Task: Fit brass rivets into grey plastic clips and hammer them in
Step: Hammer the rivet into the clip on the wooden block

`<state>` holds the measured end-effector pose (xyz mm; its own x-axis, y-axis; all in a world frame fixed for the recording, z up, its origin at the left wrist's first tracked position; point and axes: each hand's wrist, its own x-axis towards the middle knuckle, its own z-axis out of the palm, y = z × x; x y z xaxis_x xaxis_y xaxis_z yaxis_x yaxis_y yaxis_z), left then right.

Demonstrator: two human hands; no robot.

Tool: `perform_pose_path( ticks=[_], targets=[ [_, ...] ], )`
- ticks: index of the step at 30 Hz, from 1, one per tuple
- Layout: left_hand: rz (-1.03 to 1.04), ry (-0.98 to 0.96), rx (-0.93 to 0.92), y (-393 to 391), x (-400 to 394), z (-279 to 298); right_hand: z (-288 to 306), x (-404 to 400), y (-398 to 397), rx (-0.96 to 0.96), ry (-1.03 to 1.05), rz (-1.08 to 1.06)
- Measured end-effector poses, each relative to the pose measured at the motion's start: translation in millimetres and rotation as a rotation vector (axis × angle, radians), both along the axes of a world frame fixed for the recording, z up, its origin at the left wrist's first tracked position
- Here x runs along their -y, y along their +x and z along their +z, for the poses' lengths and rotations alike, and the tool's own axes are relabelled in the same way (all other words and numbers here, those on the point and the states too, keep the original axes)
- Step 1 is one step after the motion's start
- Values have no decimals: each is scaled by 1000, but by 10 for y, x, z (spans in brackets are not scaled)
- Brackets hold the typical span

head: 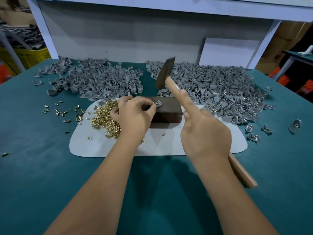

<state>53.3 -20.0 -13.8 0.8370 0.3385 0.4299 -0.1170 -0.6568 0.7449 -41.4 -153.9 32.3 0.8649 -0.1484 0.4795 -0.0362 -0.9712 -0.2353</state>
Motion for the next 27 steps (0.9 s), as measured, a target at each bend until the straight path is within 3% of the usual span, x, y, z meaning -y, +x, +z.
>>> perform_pose_path(
  ticks=[5, 9, 13, 17, 21, 27],
  targets=[
    [-25, 0, -28, -2, -19, 3, -45, 7, 33, -96, -44, 23],
    [5, -5, 6, 1, 6, 2, -4, -3, 1, 30, 16, -13],
    [-33, -21, -38, -19, -18, 13, -46, 41, 38, -106, -10, 6],
    [-2, -9, -27, -25, -3, 22, -46, 32, 43, -14, 18, -11],
    [-19, 10, -82, -31, -9, 39, -80, 90, 93, -130, -8, 13],
    [-130, -21, -153, -18, -75, 114, -96, 246, 188, 60, 92, -94]
  ],
)
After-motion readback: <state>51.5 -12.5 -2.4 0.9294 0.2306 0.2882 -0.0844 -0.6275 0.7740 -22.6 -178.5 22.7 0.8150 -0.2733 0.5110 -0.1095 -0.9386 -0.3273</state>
